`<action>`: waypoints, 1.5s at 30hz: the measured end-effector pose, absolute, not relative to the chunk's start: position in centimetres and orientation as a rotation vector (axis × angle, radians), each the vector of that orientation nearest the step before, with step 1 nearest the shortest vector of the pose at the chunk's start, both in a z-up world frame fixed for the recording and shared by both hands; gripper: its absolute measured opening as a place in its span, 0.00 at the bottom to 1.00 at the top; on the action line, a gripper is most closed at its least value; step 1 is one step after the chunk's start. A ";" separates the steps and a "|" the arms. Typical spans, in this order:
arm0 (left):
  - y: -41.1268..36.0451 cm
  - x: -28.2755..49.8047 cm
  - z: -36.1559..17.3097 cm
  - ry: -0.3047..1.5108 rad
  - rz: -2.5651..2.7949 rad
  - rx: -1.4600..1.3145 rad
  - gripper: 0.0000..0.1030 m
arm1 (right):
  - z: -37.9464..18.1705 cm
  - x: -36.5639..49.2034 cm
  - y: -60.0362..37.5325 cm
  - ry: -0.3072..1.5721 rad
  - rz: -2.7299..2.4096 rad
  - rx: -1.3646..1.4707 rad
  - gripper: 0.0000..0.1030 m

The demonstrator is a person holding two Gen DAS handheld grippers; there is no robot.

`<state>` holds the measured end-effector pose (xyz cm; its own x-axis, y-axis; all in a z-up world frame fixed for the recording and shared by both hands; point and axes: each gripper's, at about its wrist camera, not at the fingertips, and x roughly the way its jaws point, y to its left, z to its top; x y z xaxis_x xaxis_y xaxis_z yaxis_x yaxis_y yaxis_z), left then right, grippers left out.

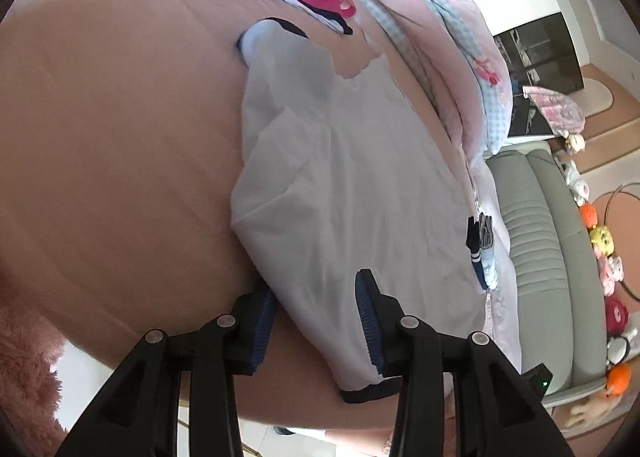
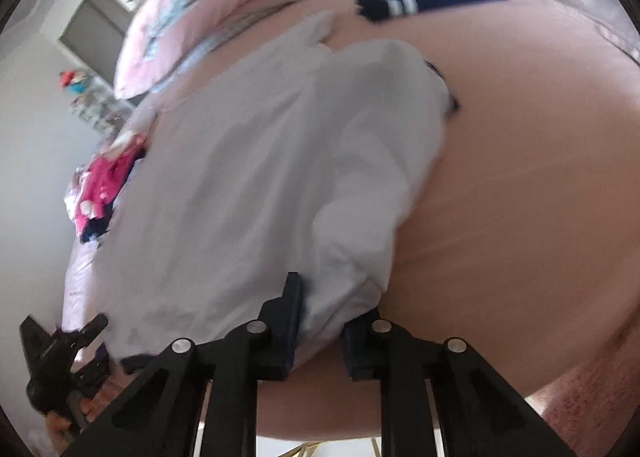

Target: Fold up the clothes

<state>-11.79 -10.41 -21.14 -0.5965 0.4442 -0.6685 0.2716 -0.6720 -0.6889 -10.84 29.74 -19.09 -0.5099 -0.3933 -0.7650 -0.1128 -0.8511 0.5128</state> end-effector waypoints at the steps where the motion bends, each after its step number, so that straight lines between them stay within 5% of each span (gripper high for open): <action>1: -10.4 -11.8 -20.8 -1.167 2.436 -1.358 0.28 | -19.0 -10.8 29.5 -0.736 -2.487 1.458 0.05; 2: -10.3 -11.7 -20.3 -1.094 2.485 -1.375 0.13 | -18.7 -10.5 29.2 -0.671 -2.537 1.477 0.03; 7: -10.2 -10.9 -19.5 -0.923 2.568 -1.482 0.11 | -17.8 -8.4 28.2 -0.256 -2.636 1.650 0.02; 15: -10.2 -10.2 -20.0 -1.144 2.367 -1.421 0.14 | -16.2 -6.4 31.0 -0.670 -2.514 1.476 0.13; 18: -9.4 -10.2 -20.5 -1.165 2.323 -1.444 0.23 | -16.9 -6.9 29.7 -0.624 -2.495 1.508 0.34; 21: -9.3 -9.7 -20.6 -1.235 2.302 -1.431 0.30 | -18.3 -7.1 30.0 -0.689 -2.490 1.578 0.35; 23: -9.6 -9.5 -20.6 -1.290 2.289 -1.392 0.43 | -18.3 -7.3 30.9 -0.792 -2.484 1.541 0.37; 28: -12.7 -11.3 -20.8 -1.414 2.378 -1.284 0.48 | -19.1 -9.0 33.3 -1.085 -2.437 1.454 0.39; 32: -12.9 -14.2 -21.8 -1.447 2.371 -1.261 0.50 | -19.4 -11.5 33.7 -1.110 -2.451 1.401 0.39; 33: -12.4 -14.8 -21.7 -1.406 2.390 -1.264 0.48 | -19.3 -12.1 33.5 -1.077 -2.458 1.398 0.38; 34: -11.2 -15.4 -21.3 -1.332 2.405 -1.293 0.35 | -19.0 -12.4 33.3 -1.032 -2.464 1.401 0.21; 35: -10.6 -15.7 -20.8 -1.261 2.378 -1.311 0.03 | -18.8 -12.5 32.6 -0.976 -2.460 1.411 0.03; 45: -10.9 -9.6 -8.2 -1.051 2.415 -1.020 0.04 | -4.4 -8.2 31.7 -0.894 -2.548 1.027 0.03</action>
<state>-9.60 -10.91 -8.25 -0.6957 0.5289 -0.4860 -0.0048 -0.6800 -0.7332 -8.23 31.68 -4.36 -0.7195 -0.4372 -0.5395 0.0040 -0.7795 0.6264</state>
